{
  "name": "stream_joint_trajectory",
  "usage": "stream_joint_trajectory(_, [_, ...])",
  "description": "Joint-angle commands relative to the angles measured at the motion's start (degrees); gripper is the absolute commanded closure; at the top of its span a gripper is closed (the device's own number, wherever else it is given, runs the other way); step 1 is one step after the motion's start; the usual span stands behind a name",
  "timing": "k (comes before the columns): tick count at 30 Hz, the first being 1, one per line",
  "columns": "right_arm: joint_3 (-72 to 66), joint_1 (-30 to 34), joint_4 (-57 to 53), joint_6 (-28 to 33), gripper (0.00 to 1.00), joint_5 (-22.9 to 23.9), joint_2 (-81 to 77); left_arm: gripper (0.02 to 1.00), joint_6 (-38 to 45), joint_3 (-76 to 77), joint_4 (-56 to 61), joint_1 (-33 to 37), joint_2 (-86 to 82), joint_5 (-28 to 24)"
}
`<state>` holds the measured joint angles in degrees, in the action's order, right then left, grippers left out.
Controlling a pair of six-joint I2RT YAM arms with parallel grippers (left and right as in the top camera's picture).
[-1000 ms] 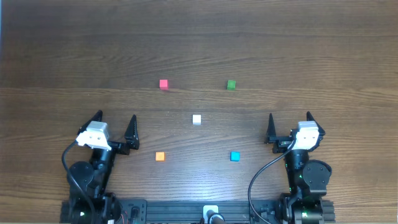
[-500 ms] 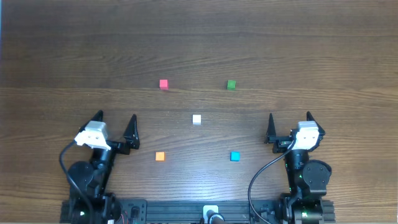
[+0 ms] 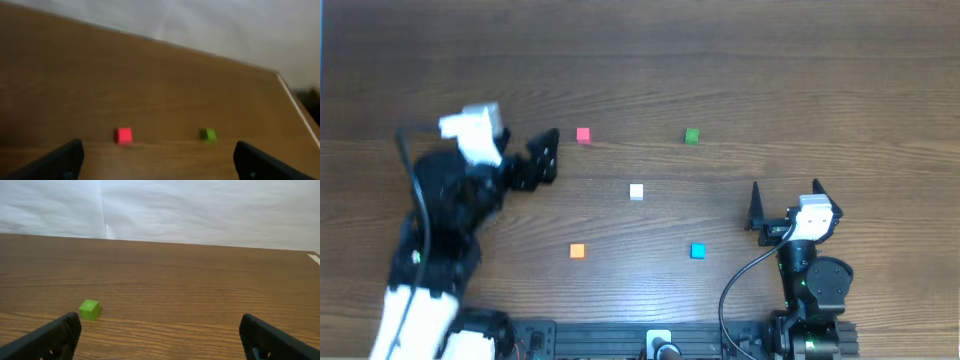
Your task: Stack Cubes
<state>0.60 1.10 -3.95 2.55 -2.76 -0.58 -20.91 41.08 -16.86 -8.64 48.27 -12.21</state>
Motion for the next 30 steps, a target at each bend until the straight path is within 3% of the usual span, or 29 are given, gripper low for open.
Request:
stream_joint_trajectory(1, [-0.28, 0.46, -0.13, -0.13, 0.007, -1.03, 0.15, 0.056, -1.01, 16.44, -10.36, -3.80, 15.06, -0.79])
stream_joint_trajectory(8, [-0.28, 0.46, -0.13, -0.13, 0.007, -1.03, 0.15, 0.069, -1.01, 35.17, -26.86, -7.78, 36.44, -0.28])
stream_joint_trajectory(13, [-0.28, 0.46, -0.13, -0.13, 0.009, -1.03, 0.15, 0.047, -1.01, 42.95, -36.28, -9.70, 48.70, 4.66])
stream_joint_trajectory(30, [-0.28, 0.46, -0.13, -0.13, 0.007, -1.03, 0.15, 0.091, -3.61, 43.28, -31.71, -9.88, 62.86, 9.94])
